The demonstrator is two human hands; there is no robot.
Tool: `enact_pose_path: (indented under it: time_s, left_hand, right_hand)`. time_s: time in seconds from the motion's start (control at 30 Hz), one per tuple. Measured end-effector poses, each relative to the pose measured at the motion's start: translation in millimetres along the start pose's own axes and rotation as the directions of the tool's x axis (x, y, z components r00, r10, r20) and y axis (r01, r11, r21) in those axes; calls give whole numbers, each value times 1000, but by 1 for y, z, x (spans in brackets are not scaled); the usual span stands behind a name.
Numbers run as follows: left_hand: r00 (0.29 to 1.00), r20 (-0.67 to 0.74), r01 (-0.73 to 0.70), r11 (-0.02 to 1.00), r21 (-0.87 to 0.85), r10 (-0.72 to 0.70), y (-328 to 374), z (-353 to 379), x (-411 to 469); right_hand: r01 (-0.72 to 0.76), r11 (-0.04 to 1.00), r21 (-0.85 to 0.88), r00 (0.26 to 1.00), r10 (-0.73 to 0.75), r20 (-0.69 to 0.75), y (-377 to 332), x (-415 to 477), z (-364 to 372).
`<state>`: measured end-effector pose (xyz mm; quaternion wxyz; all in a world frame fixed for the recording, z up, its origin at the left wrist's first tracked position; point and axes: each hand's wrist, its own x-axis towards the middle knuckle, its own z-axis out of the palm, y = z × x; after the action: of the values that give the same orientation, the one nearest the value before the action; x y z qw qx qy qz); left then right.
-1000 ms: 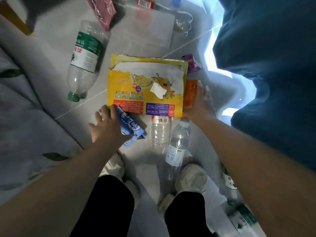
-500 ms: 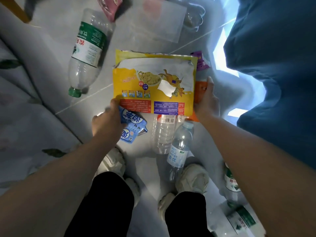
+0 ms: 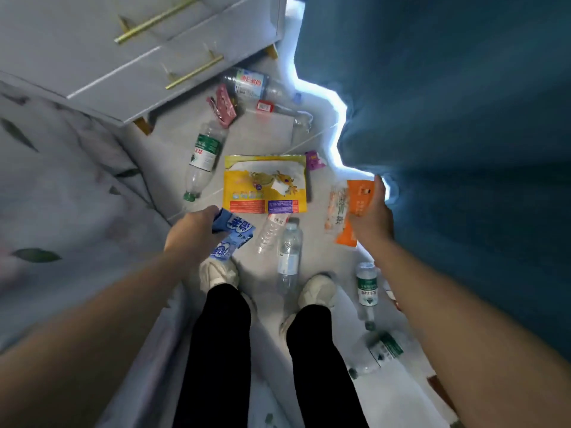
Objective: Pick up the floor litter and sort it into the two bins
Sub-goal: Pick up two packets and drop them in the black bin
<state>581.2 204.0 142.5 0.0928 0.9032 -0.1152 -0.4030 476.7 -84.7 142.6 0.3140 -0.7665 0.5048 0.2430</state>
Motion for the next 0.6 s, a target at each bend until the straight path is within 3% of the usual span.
enact_pose_path:
  time_s: [0.37, 0.6]
  left_hand:
    - [988, -149, -88, 947, -309, 44, 116, -194, -220]
    - [967, -215, -235, 820, -522, 140, 146, -265, -324]
  right_hand:
    - [200, 936, 289, 979, -204, -17, -57, -244, -201]
    - [258, 846, 467, 964, -195, -178, -54, -373, -269]
